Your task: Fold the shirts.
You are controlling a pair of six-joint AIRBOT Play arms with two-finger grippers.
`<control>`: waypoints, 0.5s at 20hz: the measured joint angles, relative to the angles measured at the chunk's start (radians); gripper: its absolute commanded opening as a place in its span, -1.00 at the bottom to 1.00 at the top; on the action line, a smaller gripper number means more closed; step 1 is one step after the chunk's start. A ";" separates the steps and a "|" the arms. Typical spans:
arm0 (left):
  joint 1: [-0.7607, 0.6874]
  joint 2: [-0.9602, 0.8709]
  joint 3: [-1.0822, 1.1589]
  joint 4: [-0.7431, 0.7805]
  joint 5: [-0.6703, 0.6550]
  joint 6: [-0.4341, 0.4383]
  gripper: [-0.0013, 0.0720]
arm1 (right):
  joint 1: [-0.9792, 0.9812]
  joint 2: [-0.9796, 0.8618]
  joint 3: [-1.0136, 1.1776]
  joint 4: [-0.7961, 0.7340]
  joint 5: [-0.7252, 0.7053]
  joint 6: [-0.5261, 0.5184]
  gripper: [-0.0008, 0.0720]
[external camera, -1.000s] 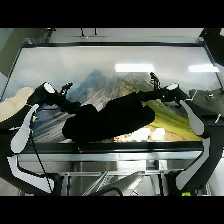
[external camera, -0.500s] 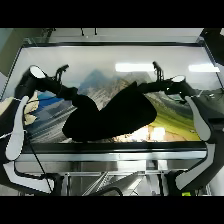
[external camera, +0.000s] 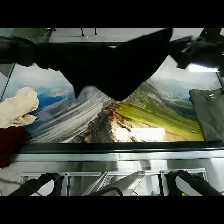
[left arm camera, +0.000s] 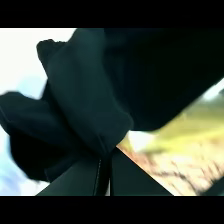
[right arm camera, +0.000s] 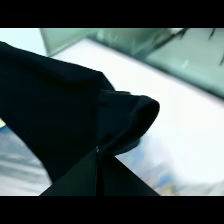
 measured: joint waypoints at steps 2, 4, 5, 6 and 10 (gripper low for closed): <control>0.000 0.125 0.018 0.074 0.024 0.000 -0.93 | -0.001 0.137 0.001 -0.046 -0.043 -0.003 -0.91; 0.000 0.239 -0.014 0.185 0.055 0.000 -0.93 | -0.006 0.220 0.002 -0.080 -0.080 -0.010 -0.91; 0.000 0.283 -0.039 0.230 0.067 0.000 -0.93 | -0.013 0.245 0.002 -0.091 -0.093 -0.017 -0.91; 0.000 0.318 -0.069 0.266 0.080 0.000 -0.93 | -0.021 0.253 0.002 -0.098 -0.098 -0.020 -0.91; 0.000 0.330 -0.227 0.358 0.112 0.001 -0.93 | -0.053 0.158 0.002 -0.116 -0.060 -0.023 -0.91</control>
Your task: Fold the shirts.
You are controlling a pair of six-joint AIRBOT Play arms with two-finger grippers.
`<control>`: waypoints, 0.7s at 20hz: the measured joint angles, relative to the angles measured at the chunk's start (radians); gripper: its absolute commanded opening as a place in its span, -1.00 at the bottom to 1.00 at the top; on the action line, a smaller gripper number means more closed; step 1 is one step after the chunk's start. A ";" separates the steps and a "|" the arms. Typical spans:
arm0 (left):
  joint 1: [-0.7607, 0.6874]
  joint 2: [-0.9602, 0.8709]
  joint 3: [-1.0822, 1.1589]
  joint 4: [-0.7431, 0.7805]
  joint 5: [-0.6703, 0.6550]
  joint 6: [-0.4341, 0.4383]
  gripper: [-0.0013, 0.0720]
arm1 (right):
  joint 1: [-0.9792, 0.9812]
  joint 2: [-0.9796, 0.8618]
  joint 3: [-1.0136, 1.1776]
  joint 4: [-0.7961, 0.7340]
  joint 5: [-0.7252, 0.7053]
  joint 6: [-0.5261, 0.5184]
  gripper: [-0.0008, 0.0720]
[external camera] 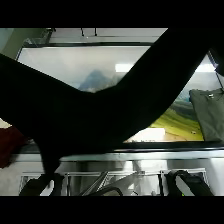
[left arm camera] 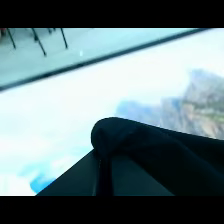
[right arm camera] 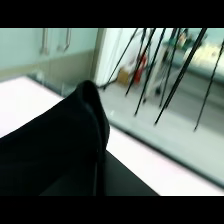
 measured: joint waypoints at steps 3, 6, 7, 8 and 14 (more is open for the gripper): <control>0.000 -0.115 -0.119 0.007 0.036 0.007 -0.93 | -0.005 -0.176 0.000 0.006 0.066 0.002 -0.91; -0.001 -0.298 -0.227 -0.027 0.104 0.027 -0.93 | 0.003 -0.398 -0.005 0.011 0.094 0.005 -0.91; -0.002 -0.366 -0.254 -0.036 0.124 0.034 -0.93 | 0.005 -0.483 -0.006 0.015 0.090 0.005 -0.91; -0.002 -0.444 -0.276 -0.042 0.142 0.039 -0.93 | 0.007 -0.570 -0.007 0.016 0.077 0.008 -0.91; 0.015 -0.861 -0.192 -0.057 0.126 0.048 0.88 | 0.006 -0.940 -0.007 0.039 -0.073 0.053 -0.15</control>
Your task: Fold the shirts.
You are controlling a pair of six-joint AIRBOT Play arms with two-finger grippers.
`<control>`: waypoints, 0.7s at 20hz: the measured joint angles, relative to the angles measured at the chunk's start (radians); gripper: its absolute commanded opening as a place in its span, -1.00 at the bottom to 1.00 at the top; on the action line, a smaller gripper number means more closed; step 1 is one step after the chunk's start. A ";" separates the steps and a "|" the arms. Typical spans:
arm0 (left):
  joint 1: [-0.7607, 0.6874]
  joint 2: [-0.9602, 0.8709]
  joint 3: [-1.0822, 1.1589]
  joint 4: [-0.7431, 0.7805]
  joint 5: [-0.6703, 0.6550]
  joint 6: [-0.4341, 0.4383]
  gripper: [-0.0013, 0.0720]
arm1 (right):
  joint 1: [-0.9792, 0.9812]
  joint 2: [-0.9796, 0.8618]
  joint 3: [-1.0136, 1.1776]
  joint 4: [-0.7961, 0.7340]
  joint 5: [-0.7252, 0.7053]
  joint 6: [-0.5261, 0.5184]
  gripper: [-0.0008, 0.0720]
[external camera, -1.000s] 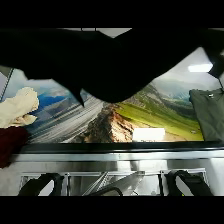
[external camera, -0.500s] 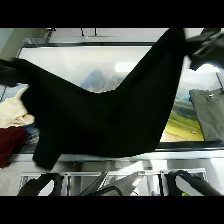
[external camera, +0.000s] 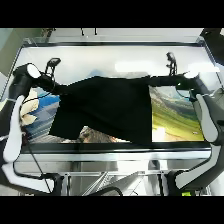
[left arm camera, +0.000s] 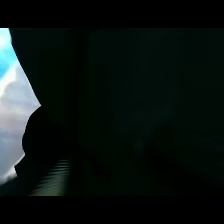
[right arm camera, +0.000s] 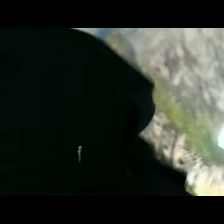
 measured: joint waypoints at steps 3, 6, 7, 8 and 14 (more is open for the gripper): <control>0.035 -0.116 0.153 -0.004 -0.087 -0.011 0.88 | -0.028 -0.021 0.002 0.005 -0.027 0.024 -0.15; 0.097 -0.152 0.264 -0.003 -0.165 -0.025 0.88 | -0.096 0.041 0.001 -0.027 0.033 0.095 -0.35; 0.120 -0.155 0.278 -0.004 -0.185 -0.027 0.88 | -0.122 0.066 -0.005 -0.055 0.073 0.126 -0.35; 0.146 -0.155 0.279 -0.007 -0.203 -0.031 0.88 | -0.152 0.094 -0.019 -0.089 0.123 0.158 -0.35; 0.230 -0.154 0.089 -0.046 -0.214 0.047 0.82 | -0.291 0.296 -0.291 -0.192 0.301 0.259 -0.14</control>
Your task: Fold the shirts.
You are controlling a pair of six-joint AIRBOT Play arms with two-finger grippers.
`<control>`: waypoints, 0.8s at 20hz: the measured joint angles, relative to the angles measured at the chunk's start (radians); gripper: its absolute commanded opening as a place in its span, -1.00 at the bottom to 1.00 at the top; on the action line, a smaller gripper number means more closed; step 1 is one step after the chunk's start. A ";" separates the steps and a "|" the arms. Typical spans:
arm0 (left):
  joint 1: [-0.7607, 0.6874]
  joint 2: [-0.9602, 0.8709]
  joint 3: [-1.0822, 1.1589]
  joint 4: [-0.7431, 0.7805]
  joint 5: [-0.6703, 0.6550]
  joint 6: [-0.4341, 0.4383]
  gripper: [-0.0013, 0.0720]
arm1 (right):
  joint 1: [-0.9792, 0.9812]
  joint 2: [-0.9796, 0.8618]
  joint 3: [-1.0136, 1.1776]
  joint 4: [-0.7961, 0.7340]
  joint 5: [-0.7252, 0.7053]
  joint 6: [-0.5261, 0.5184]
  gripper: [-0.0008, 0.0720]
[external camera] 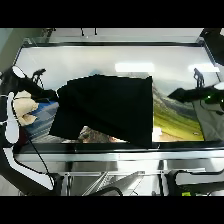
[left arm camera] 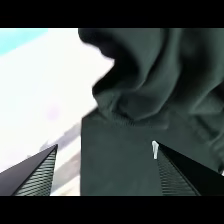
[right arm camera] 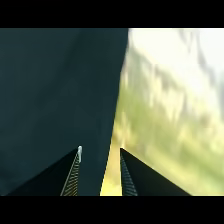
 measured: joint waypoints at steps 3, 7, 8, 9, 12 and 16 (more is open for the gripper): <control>0.008 -0.005 -0.093 -0.104 0.056 0.066 0.82 | -0.013 0.087 -0.171 -0.010 0.014 0.011 -0.15; -0.007 -0.040 -0.140 -0.208 0.088 0.116 0.82 | -0.012 0.138 -0.327 -0.015 -0.006 0.023 -0.15; -0.014 -0.048 -0.145 -0.219 0.083 0.122 0.82 | -0.012 0.143 -0.347 -0.015 -0.010 0.023 -0.15; -0.021 -0.053 -0.147 -0.232 0.077 0.126 0.79 | -0.011 0.148 -0.362 -0.014 -0.014 0.023 -0.15; -0.039 -0.065 -0.153 -0.243 0.082 0.134 0.31 | -0.004 0.154 -0.386 0.000 -0.021 0.022 -0.16; -0.042 -0.069 -0.154 -0.251 0.079 0.138 0.31 | 0.007 0.156 -0.397 0.007 -0.020 0.017 -0.16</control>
